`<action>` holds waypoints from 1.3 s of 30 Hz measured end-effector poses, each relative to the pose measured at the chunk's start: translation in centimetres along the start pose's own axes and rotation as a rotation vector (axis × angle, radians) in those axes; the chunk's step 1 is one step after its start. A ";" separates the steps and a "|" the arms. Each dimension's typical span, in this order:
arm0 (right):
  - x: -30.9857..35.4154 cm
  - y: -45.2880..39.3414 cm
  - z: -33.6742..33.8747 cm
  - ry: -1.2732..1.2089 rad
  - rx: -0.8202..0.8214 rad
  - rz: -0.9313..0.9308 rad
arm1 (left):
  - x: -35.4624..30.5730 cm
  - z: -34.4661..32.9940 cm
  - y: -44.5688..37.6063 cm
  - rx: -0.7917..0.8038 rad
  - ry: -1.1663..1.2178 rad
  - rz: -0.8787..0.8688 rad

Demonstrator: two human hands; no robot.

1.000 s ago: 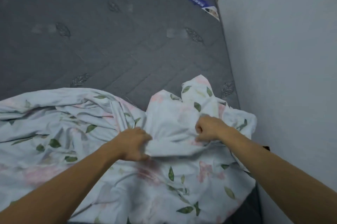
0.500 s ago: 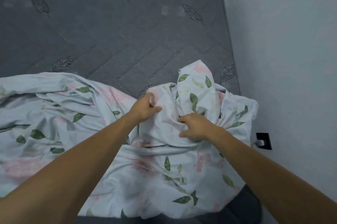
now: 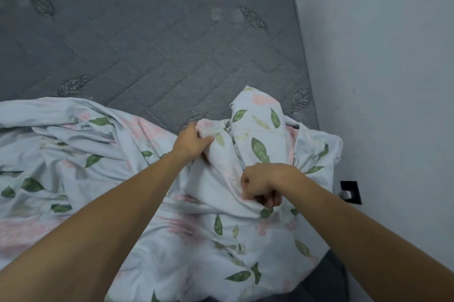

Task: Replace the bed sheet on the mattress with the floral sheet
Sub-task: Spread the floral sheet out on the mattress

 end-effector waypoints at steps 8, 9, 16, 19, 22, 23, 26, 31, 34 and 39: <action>0.8 -3.9 8.7 -0.054 -0.846 0.183 | -0.3 0.8 6.1 -0.066 -0.021 -0.289; 0.5 -5.0 8.7 -0.026 -0.784 0.146 | -0.6 1.3 8.1 -0.055 -0.042 -0.361; -3.5 -2.9 5.8 0.241 -0.797 -0.059 | 1.1 2.4 17.4 0.073 -0.213 -0.620; -5.5 1.0 4.1 0.159 -0.941 0.037 | 1.7 1.9 18.3 0.078 -0.238 -0.641; -9.2 4.7 1.3 0.128 -1.055 -0.045 | 1.5 2.0 19.1 0.053 -0.349 -0.741; -10.3 5.3 0.0 0.113 -1.045 -0.087 | 1.5 1.8 19.4 0.060 -0.412 -0.783; -13.6 5.3 -4.4 0.054 -0.784 -0.306 | 2.0 -0.1 20.2 0.178 -0.590 -0.817; -14.5 4.7 -9.6 -0.091 -0.378 -0.308 | 0.3 -3.0 19.4 0.380 -0.521 -0.799; -12.5 7.8 -6.0 -0.021 -0.914 -0.206 | -3.3 -4.7 16.4 0.290 -0.426 -0.802; -10.6 6.4 -1.9 -0.120 -1.118 -0.021 | -2.8 -11.5 10.0 0.468 -0.565 -0.401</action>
Point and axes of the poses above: each hand's wrist, its own y-axis away from the middle knuckle, its own z-axis out of the back of the hand, x = y × z, the point moved 9 cm from there along -y, towards the middle knuckle, and after that the axes turned 9 degrees about y, right-handed, at the moved point
